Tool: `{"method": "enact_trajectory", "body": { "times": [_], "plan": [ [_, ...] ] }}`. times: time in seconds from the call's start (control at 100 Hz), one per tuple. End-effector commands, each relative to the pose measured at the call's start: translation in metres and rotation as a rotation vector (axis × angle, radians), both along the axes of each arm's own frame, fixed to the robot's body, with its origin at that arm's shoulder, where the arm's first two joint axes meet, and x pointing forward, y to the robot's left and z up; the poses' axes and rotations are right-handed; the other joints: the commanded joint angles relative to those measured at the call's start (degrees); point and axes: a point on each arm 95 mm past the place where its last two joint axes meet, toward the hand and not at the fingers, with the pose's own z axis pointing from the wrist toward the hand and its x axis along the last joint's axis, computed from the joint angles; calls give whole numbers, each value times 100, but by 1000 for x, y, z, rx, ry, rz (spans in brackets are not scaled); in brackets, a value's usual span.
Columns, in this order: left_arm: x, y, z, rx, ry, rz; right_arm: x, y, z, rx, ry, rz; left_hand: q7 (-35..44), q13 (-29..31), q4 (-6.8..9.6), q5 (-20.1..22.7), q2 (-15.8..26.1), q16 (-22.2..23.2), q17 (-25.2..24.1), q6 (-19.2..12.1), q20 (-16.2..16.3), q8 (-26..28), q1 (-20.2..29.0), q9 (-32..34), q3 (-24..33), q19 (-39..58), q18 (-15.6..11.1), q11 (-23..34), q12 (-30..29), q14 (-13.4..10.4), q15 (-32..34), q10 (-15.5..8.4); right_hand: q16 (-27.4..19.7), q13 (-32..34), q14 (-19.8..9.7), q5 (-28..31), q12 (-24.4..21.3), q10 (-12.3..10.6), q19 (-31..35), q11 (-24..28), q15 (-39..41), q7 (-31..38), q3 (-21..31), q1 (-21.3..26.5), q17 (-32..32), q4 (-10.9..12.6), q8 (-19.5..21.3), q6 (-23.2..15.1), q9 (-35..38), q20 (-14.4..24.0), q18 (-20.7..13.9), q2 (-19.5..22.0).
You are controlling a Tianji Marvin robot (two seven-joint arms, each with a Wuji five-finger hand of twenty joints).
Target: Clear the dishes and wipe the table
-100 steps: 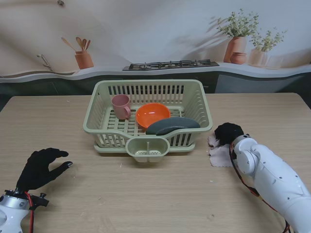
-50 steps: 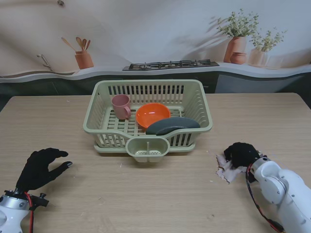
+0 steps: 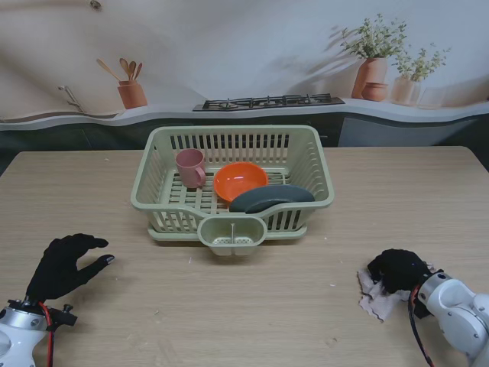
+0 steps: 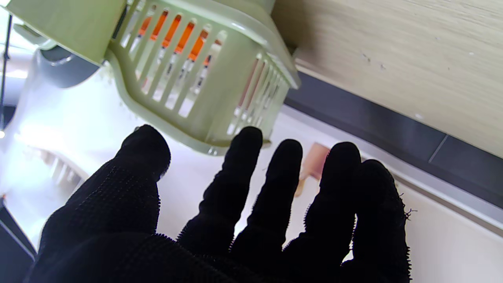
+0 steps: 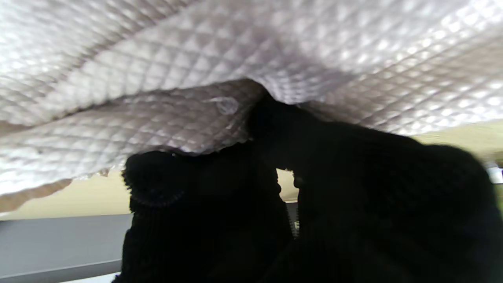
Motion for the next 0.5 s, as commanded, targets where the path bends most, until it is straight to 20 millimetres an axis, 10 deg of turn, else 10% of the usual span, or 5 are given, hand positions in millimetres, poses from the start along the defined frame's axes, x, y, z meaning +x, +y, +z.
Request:
{"method": "enact_trajectory", "body": {
  "times": [0.0, 0.49],
  "plan": [
    [-1, -2, 0, -3, 9, -12, -15, 10, -18, 2, 86, 34, -12, -118, 134, 235, 198, 49, -74, 34, -11, 41, 127, -87, -108, 75, -36, 25, -103, 213, 46, 163, -63, 163, 106, 97, -480, -306, -22, -647, 160, 37, 134, 285, -82, -100, -25, 271, 159, 18, -505, -26],
    [-4, 0, 0, -12, -7, -10, -4, 111, -16, 159, 199, 170, -16, -119, 133, 227, 204, 49, -75, 37, -12, 40, 126, -88, -104, 74, -40, 24, -104, 207, 45, 156, -57, 174, 117, 47, -461, -257, 9, -634, 187, 18, 100, 281, -30, -104, -6, 302, 125, 14, -493, 32]
  ]
}}
